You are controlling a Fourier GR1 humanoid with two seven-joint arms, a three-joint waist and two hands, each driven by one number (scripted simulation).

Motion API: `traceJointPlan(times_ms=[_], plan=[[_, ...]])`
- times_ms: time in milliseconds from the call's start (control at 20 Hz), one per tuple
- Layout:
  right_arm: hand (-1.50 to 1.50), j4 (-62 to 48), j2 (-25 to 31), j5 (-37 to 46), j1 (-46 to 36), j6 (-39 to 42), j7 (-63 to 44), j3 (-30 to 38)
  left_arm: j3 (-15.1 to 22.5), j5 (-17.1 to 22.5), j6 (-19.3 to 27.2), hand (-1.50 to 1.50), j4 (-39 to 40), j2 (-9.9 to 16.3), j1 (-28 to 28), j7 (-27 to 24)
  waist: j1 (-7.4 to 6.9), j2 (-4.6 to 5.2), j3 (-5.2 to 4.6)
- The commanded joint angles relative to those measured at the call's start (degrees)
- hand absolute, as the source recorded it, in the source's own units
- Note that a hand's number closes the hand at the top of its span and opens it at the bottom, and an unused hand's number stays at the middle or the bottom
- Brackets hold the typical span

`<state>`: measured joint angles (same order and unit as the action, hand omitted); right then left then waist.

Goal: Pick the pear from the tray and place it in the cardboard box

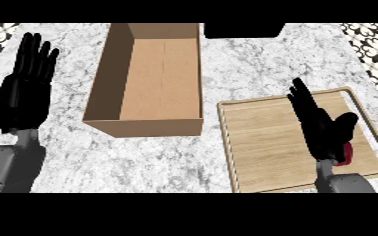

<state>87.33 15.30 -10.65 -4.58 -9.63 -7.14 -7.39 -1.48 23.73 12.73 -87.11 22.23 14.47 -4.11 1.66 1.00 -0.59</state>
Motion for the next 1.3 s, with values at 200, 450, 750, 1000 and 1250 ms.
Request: traceJointPlan(times_ms=[200, 450, 750, 1000, 1250], plan=[[-1.50, 1.92, 3.86, -20.19, 0.42, 21.62, 8.98, 9.11, 1.62, -13.52, 2.57, 0.00, 9.45, 10.60, -8.47, 1.82, -0.26, -0.32, 1.32], [-1.50, -0.35, 18.41, 2.42, 6.01, 28.00, 28.12, 5.18, 4.15, -16.57, 2.97, 0.00, 11.98, 11.46, -11.75, 3.48, -0.08, -0.08, 1.28], [-1.50, -16.61, 16.77, -15.29, 7.35, 48.22, 46.57, 14.47, 5.59, -19.11, 4.62, 0.00, 11.82, 10.89, -10.52, 4.04, -1.21, -0.25, 1.26], [-1.50, -25.63, 23.00, -1.65, 3.45, 47.46, 60.51, 16.02, 7.60, -20.67, 4.24, 0.00, 12.87, 9.81, -8.55, 5.91, -2.24, -0.32, 1.09], [-1.50, -27.67, 31.81, 10.05, -0.14, 41.47, 62.71, 11.04, 7.90, -21.50, 5.01, 0.00, 13.53, 8.66, -8.01, 4.54, -3.86, -0.09, 1.03]])
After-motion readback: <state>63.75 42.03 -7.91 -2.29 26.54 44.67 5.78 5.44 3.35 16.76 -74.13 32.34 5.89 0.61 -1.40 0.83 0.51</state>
